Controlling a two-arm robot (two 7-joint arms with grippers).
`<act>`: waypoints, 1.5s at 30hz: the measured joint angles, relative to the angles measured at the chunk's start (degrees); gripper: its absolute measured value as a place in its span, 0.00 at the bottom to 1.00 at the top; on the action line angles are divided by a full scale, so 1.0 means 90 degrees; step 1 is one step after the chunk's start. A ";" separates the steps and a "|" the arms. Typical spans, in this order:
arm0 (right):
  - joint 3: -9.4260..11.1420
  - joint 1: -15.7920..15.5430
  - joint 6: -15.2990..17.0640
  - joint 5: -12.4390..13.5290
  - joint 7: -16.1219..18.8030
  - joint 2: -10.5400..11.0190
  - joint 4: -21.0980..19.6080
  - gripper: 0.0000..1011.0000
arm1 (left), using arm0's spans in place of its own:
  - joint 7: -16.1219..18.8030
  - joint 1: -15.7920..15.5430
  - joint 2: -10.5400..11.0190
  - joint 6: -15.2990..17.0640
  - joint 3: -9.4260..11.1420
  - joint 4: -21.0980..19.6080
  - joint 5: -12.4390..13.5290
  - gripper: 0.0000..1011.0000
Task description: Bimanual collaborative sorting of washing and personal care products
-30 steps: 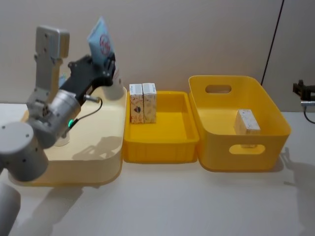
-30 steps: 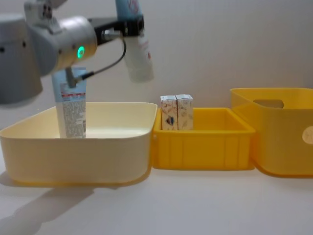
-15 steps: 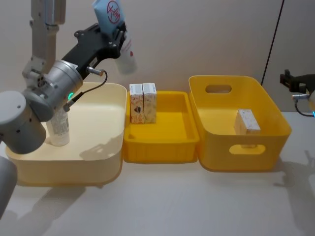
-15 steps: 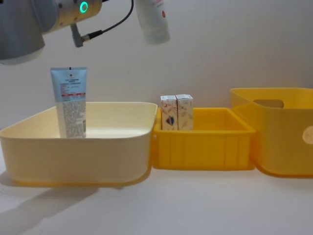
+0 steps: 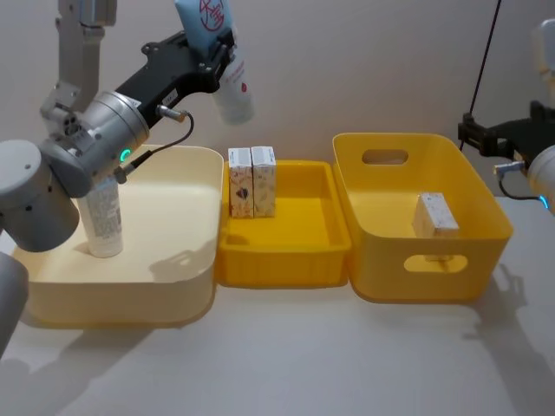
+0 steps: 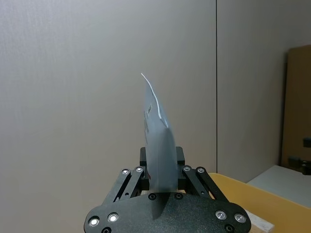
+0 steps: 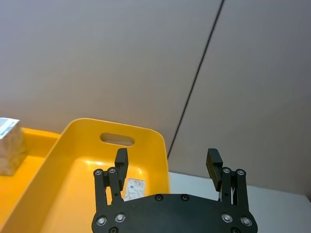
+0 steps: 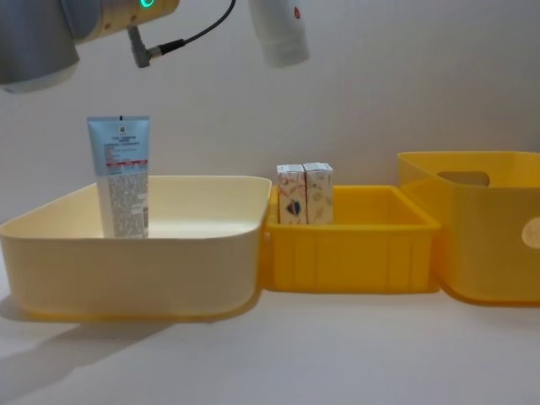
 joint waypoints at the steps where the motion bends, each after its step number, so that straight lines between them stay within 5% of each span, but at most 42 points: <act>1: -0.0022 -0.0007 -0.0051 0.0015 0.0072 0.0032 -0.0012 0.99 | -0.0058 -0.0035 0.0002 0.0020 0.0008 0.0048 -0.0043 0.27; 32: -0.0704 -0.0124 -0.1893 0.0047 0.1338 0.0340 -0.0078 0.99 | -0.0275 -0.0273 0.0075 0.0569 0.0246 0.0358 -0.0368 0.27; 45: -0.0859 -0.0014 -0.1575 -0.0129 0.1396 0.0283 0.0032 0.99 | -0.0651 -0.0402 0.0128 0.0491 0.0383 0.0429 -0.0499 0.27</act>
